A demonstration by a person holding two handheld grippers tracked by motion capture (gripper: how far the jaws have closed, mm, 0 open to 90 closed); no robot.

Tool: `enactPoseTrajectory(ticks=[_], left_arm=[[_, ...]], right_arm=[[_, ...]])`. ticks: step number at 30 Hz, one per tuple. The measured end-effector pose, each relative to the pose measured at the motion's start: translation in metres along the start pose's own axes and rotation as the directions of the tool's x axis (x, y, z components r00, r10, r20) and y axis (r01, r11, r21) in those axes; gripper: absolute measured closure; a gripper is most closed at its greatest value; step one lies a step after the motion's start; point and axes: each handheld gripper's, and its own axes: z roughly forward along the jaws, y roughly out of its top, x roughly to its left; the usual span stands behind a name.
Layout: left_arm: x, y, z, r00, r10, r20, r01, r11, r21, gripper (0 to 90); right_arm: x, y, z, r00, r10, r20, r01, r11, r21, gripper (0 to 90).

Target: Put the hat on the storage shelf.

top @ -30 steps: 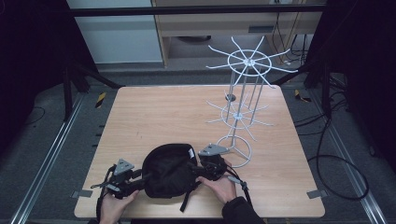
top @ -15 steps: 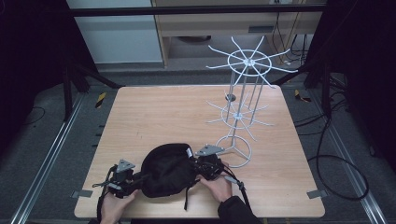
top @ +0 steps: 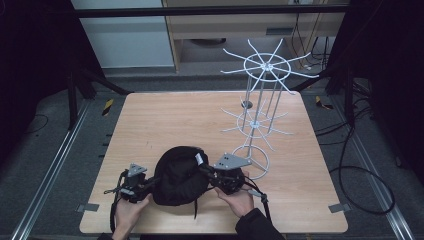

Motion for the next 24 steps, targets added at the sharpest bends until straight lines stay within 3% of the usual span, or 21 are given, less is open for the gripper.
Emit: enactPoseTrajectory(ticks=[4, 10, 17, 20, 24], left_arm=[[0.0, 0.008, 0.013, 0.9999, -0.016, -0.001, 0.016, 0.9998, -0.01, 80.5], [-0.005, 0.012, 0.024, 0.9999, 0.012, -0.007, -0.012, 0.9997, -0.02, 80.1], [-0.003, 0.011, 0.02, 0.9987, 0.024, 0.044, -0.023, 0.9995, -0.022, 71.4], [-0.002, 0.011, 0.016, 0.9978, 0.019, 0.064, -0.018, 0.9995, -0.025, 67.2], [0.002, 0.014, 0.002, 0.9973, 0.017, 0.071, -0.012, 0.9978, -0.066, 62.8]], right_arm=[[0.009, -0.001, -0.003, 0.9978, -0.034, -0.056, 0.033, 0.999, -0.019, 82.8], [0.013, -0.011, -0.002, 0.9941, -0.05, -0.097, 0.051, 0.999, 0.012, 82.7], [0.012, -0.029, -0.002, 0.997, -0.042, -0.064, 0.047, 0.996, 0.079, 82.6], [0.009, -0.034, -0.003, 0.9989, -0.041, -0.021, 0.043, 0.993, 0.106, 82.5], [0.007, -0.037, -0.003, 0.9994, -0.034, 0.001, 0.033, 0.993, 0.116, 82.6]])
